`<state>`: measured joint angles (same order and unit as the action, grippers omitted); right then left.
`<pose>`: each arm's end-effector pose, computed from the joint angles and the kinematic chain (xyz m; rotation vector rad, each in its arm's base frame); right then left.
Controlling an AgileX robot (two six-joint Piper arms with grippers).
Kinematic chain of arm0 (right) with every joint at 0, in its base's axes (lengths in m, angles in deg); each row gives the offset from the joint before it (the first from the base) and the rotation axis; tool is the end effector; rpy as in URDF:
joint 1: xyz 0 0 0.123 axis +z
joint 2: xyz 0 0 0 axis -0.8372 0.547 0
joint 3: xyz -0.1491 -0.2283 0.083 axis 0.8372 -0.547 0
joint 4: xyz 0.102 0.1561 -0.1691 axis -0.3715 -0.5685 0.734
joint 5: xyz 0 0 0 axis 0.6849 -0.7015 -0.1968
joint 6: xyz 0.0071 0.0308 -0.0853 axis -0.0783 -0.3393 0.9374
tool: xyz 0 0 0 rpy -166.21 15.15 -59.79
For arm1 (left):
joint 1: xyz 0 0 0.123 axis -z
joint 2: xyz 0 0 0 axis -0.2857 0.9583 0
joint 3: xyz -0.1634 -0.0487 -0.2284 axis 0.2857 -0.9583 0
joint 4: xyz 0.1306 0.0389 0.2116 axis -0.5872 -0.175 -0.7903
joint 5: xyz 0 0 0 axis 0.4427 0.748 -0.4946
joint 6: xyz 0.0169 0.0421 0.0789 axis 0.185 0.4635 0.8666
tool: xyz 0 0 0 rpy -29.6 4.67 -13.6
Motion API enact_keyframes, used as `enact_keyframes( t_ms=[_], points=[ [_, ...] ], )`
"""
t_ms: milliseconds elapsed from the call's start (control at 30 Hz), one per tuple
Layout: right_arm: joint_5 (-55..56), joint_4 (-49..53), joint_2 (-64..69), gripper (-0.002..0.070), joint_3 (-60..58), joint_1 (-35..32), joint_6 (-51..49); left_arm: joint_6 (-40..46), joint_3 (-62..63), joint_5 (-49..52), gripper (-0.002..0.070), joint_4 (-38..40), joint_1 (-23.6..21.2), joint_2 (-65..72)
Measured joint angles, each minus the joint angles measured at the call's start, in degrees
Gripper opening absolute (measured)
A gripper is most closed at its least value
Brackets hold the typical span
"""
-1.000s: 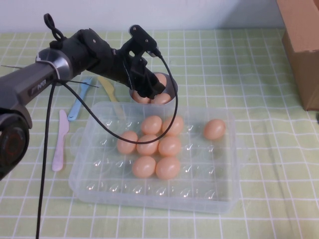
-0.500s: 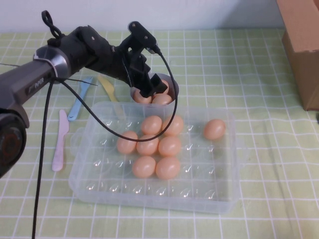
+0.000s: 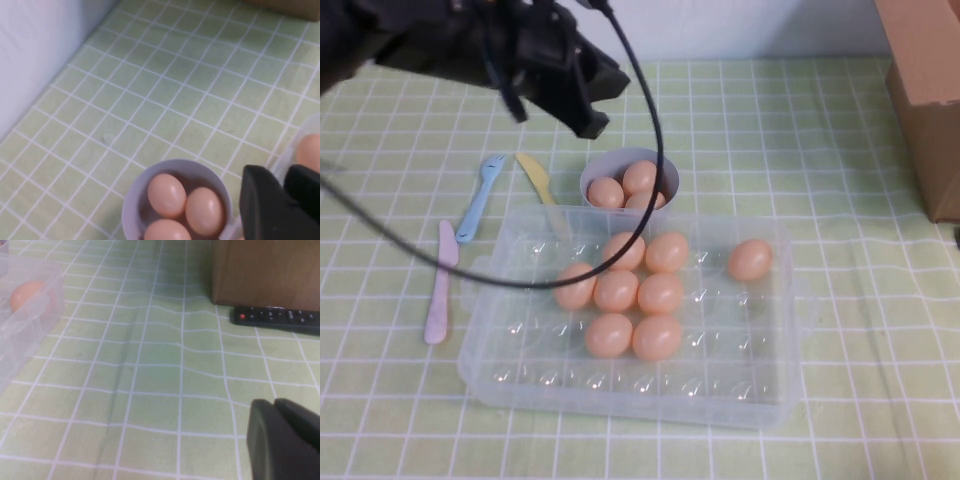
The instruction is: Take an egg out of the egg box
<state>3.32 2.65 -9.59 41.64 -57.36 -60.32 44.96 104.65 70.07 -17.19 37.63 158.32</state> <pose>0.0528 0.0075 0.1730 -0.0882 1.8570 0.0498 0.3536 -0.1743 0.3641 1.1733 1.8214 -0.3265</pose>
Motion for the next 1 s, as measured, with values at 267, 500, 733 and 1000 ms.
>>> enact_keyframes(
  t_ms=[267, 500, 733, 1000],
  points=[
    [0.0, 0.0, 0.0, -0.0017, 0.0, 0.0, 0.0, -3.2, -23.2, -9.6, 0.0001, 2.0, 0.0, -23.2],
    [0.0, 0.0, 0.0, -0.0017, 0.0, 0.0, 0.0, -7.5, -41.9, -22.1, -0.0001, 2.4, 0.0, -44.1],
    [0.0, 0.0, 0.0, -0.0017, 0.0, 0.0, 0.0, -9.6, -57.8, -29.8, -0.0002, 2.9, 0.0, -59.3],
    [0.0, 0.0, 0.0, -0.0017, 0.0, 0.0, 0.0, -10.7, -66.1, -33.9, -0.0002, 3.1, 0.0, -63.7]
  ],
)
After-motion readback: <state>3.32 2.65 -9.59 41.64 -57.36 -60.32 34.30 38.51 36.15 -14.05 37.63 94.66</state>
